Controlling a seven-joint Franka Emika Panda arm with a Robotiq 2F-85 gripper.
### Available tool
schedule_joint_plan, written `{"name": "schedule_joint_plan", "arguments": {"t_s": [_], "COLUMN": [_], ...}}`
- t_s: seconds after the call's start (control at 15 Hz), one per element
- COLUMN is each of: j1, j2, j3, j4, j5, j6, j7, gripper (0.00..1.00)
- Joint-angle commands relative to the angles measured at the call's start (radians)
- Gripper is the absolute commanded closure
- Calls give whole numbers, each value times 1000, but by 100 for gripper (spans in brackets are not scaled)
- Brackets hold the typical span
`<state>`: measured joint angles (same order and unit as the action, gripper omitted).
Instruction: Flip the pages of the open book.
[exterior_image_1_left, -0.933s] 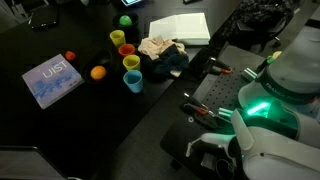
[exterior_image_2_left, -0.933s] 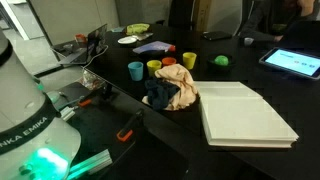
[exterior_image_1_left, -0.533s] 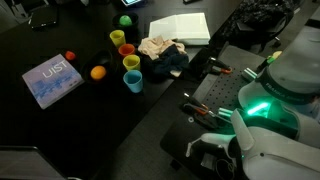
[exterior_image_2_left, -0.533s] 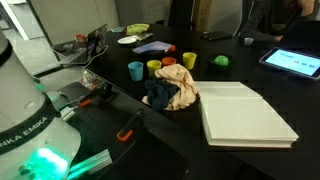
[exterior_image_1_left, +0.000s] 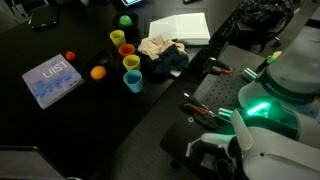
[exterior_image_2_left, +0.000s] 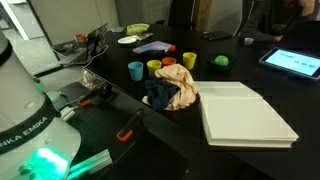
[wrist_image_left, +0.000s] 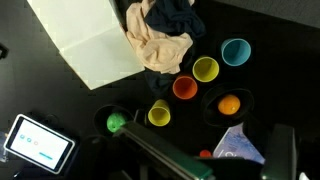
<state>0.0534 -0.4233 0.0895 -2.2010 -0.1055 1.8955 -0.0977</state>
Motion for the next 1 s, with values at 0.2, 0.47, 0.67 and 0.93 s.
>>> {"name": "schedule_joint_plan", "arguments": {"t_s": [0.2,0.47,0.67,0.93], "j1": [-84,-146,-177,-219], "j2": [101,180,237,288], "j3": [-17,-65,-108,-166], "j4": [-18,-65,-108,-171], "j5": [-176,-239,-251,-283], "j6": [36,38,112,350], "j7": [163,311,400,489], "gripper": [0,0,0,0]}}
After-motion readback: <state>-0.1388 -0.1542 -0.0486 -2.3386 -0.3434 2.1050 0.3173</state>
